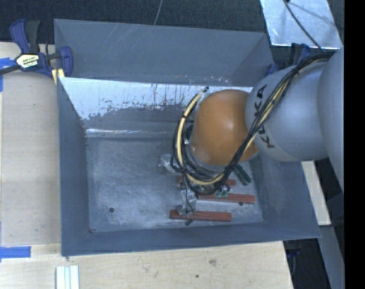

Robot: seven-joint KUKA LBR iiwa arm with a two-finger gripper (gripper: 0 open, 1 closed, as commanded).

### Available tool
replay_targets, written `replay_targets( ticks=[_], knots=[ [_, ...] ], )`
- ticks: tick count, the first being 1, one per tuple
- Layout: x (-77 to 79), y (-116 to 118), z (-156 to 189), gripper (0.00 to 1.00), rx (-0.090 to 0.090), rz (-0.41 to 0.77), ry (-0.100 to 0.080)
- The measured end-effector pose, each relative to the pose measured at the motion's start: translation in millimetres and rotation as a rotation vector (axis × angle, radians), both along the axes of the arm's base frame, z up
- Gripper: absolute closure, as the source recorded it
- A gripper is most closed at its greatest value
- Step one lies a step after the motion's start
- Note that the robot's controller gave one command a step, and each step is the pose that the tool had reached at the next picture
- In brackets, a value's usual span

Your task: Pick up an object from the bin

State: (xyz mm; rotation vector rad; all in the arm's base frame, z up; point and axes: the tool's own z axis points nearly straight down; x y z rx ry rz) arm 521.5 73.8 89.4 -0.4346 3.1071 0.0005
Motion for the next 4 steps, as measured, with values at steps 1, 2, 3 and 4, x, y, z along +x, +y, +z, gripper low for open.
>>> replay_targets(
  ticks=[1,2,3,4],
  knots=[
    [-11.0,-60.6,-5.9,0.00,-0.001,0.040,0.002],
    [-27.4,-52.0,-8.6,0.00,-0.002,0.330,0.002],
    [-30.1,-50.1,-9.3,0.00,-0.002,0.396,0.003],
    [-31.8,-34.8,-17.6,1.00,-0.003,0.585,0.001]
  ],
)
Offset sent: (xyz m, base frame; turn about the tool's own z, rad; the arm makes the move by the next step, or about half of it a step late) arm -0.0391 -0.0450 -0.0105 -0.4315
